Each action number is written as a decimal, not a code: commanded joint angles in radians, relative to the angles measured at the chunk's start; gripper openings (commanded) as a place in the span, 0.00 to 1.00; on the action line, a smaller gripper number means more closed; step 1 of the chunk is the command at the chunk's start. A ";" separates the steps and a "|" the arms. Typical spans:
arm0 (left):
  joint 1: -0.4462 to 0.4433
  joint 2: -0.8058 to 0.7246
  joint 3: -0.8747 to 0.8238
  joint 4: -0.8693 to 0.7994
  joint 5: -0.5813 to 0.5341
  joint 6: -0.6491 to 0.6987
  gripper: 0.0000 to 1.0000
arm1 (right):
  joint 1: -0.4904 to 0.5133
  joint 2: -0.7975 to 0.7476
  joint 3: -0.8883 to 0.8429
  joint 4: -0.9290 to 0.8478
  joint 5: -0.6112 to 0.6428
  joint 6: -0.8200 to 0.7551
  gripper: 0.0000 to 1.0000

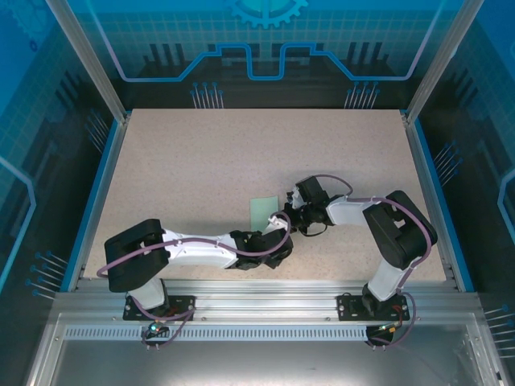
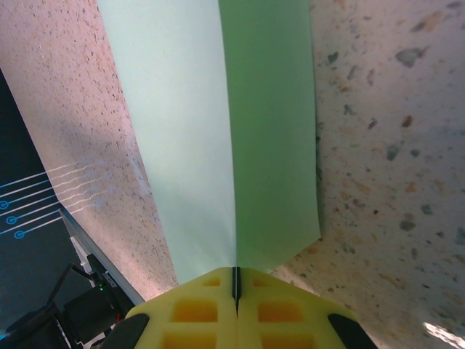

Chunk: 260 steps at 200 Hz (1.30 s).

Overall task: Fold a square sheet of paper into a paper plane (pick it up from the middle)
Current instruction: Third fold the triangle at the center of the table.

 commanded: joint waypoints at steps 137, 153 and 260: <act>0.036 -0.099 -0.052 0.025 0.012 0.025 0.00 | 0.001 -0.078 0.094 -0.258 0.111 -0.181 0.26; 0.056 -0.126 -0.080 0.061 0.061 0.035 0.00 | -0.011 -0.108 0.106 -0.339 0.173 -0.227 0.31; 0.148 -0.188 -0.148 0.130 0.245 0.054 0.00 | 0.035 0.097 0.419 -0.492 0.204 -0.434 0.19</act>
